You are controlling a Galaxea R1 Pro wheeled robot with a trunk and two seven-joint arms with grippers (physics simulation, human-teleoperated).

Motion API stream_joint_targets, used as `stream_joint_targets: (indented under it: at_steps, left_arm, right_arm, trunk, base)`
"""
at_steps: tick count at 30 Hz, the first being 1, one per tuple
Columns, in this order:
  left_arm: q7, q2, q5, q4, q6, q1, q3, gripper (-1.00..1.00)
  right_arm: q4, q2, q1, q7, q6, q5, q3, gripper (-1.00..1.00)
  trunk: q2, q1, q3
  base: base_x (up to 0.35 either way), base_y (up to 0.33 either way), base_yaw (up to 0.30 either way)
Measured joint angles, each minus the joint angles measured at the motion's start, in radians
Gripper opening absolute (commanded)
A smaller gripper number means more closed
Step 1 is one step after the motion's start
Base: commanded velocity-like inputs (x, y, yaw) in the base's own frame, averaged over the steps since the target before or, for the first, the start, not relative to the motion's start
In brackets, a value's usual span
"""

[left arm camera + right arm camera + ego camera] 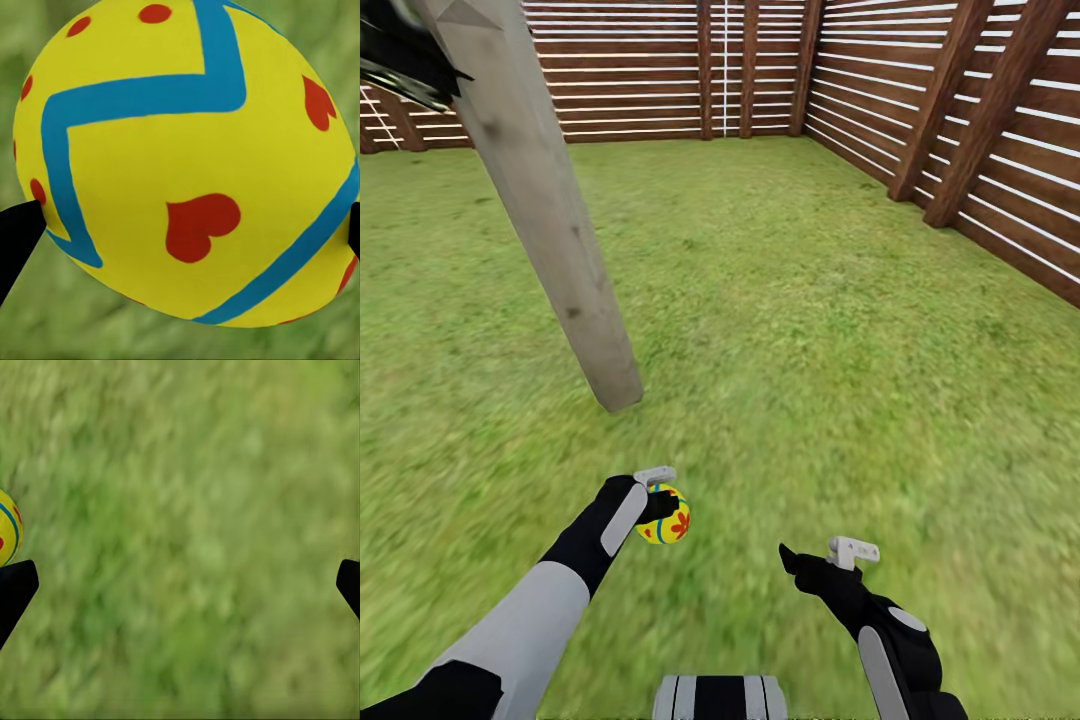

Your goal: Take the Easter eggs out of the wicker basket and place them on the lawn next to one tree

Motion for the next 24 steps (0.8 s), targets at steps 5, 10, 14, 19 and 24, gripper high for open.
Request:
stream_joint_targets:
  at_steps: [5,10,14,19,24]
  left_arm:
    - [0.0,0.0,0.0,0.0,0.001,0.0,0.0,-1.0]
    - [0.001,0.0,0.0,0.001,0.002,-0.001,0.0,-1.0]
    - [0.001,0.0,0.0,0.001,0.002,-0.001,0.0,-1.0]
    - [0.001,0.0,0.0,0.0,0.001,-0.001,0.0,-1.0]
    - [0.0,0.0,0.0,0.001,0.0,0.0,0.0,-1.0]
  right_arm:
    - [0.0,0.0,0.0,0.0,0.0,0.0,0.0,1.0]
    - [0.0,0.0,0.0,0.0,0.0,0.0,0.0,1.0]
    - [0.0,0.0,0.0,0.0,0.0,0.0,0.0,1.0]
    - [0.0,0.0,0.0,0.0,0.001,0.0,0.001,1.0]
    - [0.0,0.0,0.0,0.0,0.0,0.0,0.001,1.0]
  trunk:
    - [0.0,0.0,0.0]
    - [0.0,-0.001,0.0]
    - [0.0,-0.001,0.0]
    - [0.0,0.0,0.0]
    - [-0.001,0.001,-0.012]
  base:
    - [0.004,0.0,0.0]
    - [0.207,0.0,0.0]
    - [0.286,0.0,0.0]
    - [0.062,0.0,0.0]
    - [0.005,0.0,0.0]
